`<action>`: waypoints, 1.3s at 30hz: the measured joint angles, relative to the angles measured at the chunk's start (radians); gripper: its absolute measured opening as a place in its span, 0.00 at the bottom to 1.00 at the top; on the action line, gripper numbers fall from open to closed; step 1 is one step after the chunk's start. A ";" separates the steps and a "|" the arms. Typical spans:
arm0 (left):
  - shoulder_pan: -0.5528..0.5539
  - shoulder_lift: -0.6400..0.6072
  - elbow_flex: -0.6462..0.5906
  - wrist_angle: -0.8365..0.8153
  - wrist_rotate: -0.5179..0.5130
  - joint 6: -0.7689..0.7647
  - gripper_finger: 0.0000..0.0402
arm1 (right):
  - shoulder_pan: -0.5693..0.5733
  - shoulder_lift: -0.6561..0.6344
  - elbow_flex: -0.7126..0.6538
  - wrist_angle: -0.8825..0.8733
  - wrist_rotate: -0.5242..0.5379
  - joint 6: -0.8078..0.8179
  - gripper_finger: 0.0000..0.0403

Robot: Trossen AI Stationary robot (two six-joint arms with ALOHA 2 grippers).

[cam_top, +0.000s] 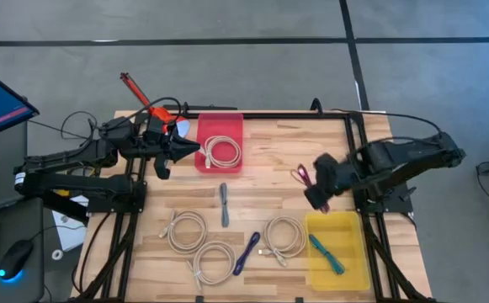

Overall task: Pick & Place USB Port
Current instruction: Put the purple charger cable into the yellow bin

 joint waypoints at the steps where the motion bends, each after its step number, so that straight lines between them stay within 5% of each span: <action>1: 0.000 0.000 0.000 0.000 0.000 0.000 0.07 | 0.031 -0.002 0.000 -0.001 0.000 0.033 0.00; 19: 0.004 0.000 0.000 0.000 0.000 0.000 0.07 | 0.491 0.105 0.000 -0.105 -0.017 0.659 0.00; 39: 0.005 0.000 0.000 0.000 0.000 0.026 0.07 | 0.570 0.381 -0.019 -0.006 -0.161 0.750 0.00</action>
